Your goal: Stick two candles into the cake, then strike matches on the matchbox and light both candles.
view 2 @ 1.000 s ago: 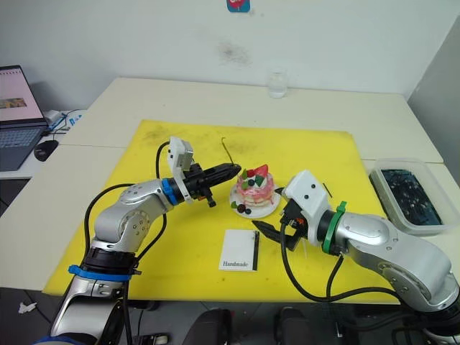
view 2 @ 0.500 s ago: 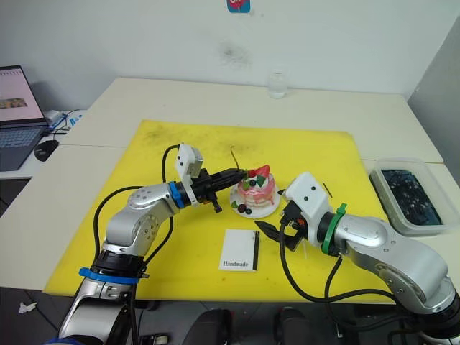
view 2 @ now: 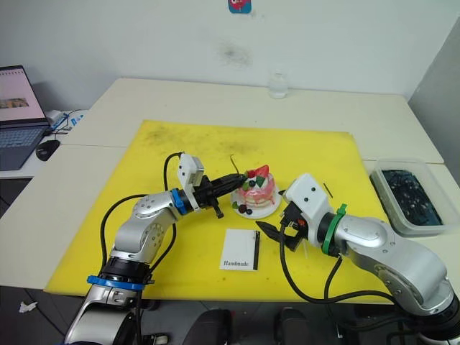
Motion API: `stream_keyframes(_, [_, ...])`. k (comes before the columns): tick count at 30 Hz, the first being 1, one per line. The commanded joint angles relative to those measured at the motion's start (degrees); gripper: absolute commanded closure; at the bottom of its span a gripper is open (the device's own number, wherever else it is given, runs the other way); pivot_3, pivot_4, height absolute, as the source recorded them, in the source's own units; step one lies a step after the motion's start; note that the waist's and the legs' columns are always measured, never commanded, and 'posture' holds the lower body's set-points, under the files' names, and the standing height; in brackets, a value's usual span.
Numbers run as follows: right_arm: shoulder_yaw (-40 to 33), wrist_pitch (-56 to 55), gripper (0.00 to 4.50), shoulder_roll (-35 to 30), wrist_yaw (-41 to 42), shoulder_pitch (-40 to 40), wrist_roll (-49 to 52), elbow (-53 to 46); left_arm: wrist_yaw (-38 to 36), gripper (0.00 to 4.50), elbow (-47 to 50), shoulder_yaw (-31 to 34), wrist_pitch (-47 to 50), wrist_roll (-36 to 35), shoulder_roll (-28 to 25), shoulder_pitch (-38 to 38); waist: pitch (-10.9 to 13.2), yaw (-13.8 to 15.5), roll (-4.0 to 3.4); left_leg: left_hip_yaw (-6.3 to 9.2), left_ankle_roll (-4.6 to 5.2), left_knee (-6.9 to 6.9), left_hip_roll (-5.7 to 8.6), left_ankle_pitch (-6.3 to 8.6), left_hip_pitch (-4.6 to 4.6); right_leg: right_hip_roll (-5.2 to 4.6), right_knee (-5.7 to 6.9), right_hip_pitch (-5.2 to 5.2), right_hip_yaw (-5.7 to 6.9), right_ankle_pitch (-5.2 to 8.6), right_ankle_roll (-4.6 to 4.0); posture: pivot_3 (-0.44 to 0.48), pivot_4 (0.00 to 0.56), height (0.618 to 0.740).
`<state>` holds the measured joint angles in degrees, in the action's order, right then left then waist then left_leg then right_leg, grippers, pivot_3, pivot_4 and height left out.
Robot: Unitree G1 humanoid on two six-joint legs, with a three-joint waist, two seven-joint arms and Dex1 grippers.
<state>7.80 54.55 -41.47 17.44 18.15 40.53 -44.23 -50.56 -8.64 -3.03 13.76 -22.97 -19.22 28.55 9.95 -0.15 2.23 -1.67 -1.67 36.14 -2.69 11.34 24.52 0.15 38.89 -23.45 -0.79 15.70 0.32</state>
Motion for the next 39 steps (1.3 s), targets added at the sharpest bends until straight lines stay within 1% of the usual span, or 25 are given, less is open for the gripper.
stream_keyframes(1, [-2.25, -0.4, 0.0, 0.58, 0.13, -0.6, -0.76, -1.92, 0.86, 3.37, 3.73, 1.67, 1.98, -1.76, -0.09, 0.02, 0.0, 0.0, 0.0, 0.01, 0.0, 0.0, 0.0, 0.0, 0.0, 0.0, 0.0, 0.0, 0.0, 0.0, 0.0, 0.0, 0.15, 0.74])
stream_keyframes(7, [-3.73, -1.27, 0.0, 2.17, 0.22, -1.72, -1.47, -1.98, 2.3, 1.37, 7.99, 4.81, 5.21, -3.08, -3.14, -1.01, 0.0, -0.13, 0.0, 0.03, 0.0, 0.0, -0.02, 0.0, -0.01, 0.04, 0.02, -0.01, -0.01, 0.0, 0.0, 0.0, 0.15, 0.74])
stream_keyframes(11, [-5.64, -1.93, 0.0, 3.46, -0.01, -2.04, -1.24, -2.17, 1.7, 0.02, 11.1, 6.23, 7.46, -3.95, -5.91, -2.26, 0.0, -0.19, 0.0, 0.03, 0.0, -0.01, -0.03, 0.0, -0.05, 0.06, 0.05, 0.0, -0.02, 0.0, 0.0, 0.0, 0.15, 0.74])
stream_keyframes(15, [-9.21, -2.33, 0.0, 4.51, -0.54, -3.09, -0.49, -3.45, -0.62, 0.02, 15.99, 7.02, 11.16, -6.05, -10.39, -5.09, 0.0, -0.26, 0.0, 0.04, 0.0, -0.01, -0.05, 0.0, -0.06, 0.05, 0.04, 0.0, -0.06, 0.0, 0.0, 0.0, 0.15, 0.74])
stream_keyframes(17, [-11.31, -2.41, 0.0, 4.42, -0.6, -4.77, -0.25, -4.64, -2.35, 0.02, 17.94, 6.97, 12.96, -7.01, -12.98, -6.71, 0.0, -0.3, 0.0, 0.05, 0.0, -0.03, -0.05, 0.0, -0.06, 0.03, 0.03, -0.01, -0.06, 0.0, 0.0, 0.0, 0.15, 0.74])
stream_keyframes(19, [-13.07, -2.53, 0.0, 4.29, -0.78, -7.32, -0.42, -5.89, -2.67, 0.02, 19.0, 6.78, 13.53, -7.26, -14.09, -8.09, 0.0, -0.27, 0.0, 0.06, -0.01, -0.03, -0.06, 0.0, -0.06, 0.02, 0.03, -0.01, -0.05, 0.0, -0.01, 0.0, 0.15, 0.74])
stream_keyframes(21, [-13.67, -2.4, 0.0, 4.24, -0.98, -9.14, -0.79, -6.81, -1.13, 0.02, 19.25, 6.33, 13.61, -7.21, -12.94, -8.4, 0.0, -0.12, -0.01, 0.06, 0.0, -0.03, -0.04, 0.0, -0.06, -0.03, 0.03, 0.0, -0.02, 0.01, -0.01, 0.0, 0.15, 0.74])
stream_keyframes(23, [-13.43, -2.25, 0.0, 4.36, -1.32, -9.69, -1.09, -7.43, 1.71, 0.02, 19.75, 6.17, 15.84, -8.45, -10.41, -7.8, 0.0, -0.06, -0.01, 0.06, 0.0, -0.01, -0.02, 0.0, -0.07, -0.06, 0.05, 0.01, -0.04, -0.01, 0.01, 0.0, 0.15, 0.74])
stream_keyframes(26, [-12.81, -1.87, 0.0, 4.72, -1.99, -9.22, -1.05, -7.84, 4.51, 0.02, 19.87, 6.34, 18.46, -9.8, -7.28, -7.18, 0.0, -0.11, 0.0, 0.06, 0.01, 0.04, -0.01, -0.01, -0.13, -0.07, 0.05, 0.06, -0.09, -0.06, 0.09, 0.0, 0.15, 0.74])
stream_keyframes(30, [-11.18, -1.6, 0.0, 4.7, -2.06, -7.83, -1.34, -8.17, 7.11, 0.02, 17.73, 7.03, 18.61, -10.57, -3.41, -7.09, 0.0, -0.15, 0.0, 0.05, 0.01, 0.03, -0.02, -0.01, -0.2, -0.04, 0.06, 0.12, -0.09, -0.06, 0.09, 0.0, 0.15, 0.74])
stream_keyframes(35, [-10.24, -1.56, 0.0, 4.89, -2.05, -6.74, -1.33, -8.04, 8.0, 0.02, 16.0, 7.56, 18.62, -11.56, -1.43, -6.44, 0.0, -0.16, 0.0, 0.05, 0.01, 0.01, -0.01, -0.01, -0.2, 0.03, 0.05, 0.12, -0.08, -0.05, 0.08, 0.0, 0.15, 0.74])
stream_keyframes(39, [-9.92, -1.73, 0.0, 4.8, -1.9, -6.74, -1.44, -7.93, 8.08, 0.02, 15.25, 7.18, 17.94, -11.36, -0.81, -5.89, 0.0, -0.15, 0.0, 0.04, 0.01, 0.01, -0.02, -0.01, -0.2, 0.03, 0.05, 0.12, -0.08, -0.05, 0.08, 0.0, 0.15, 0.74])
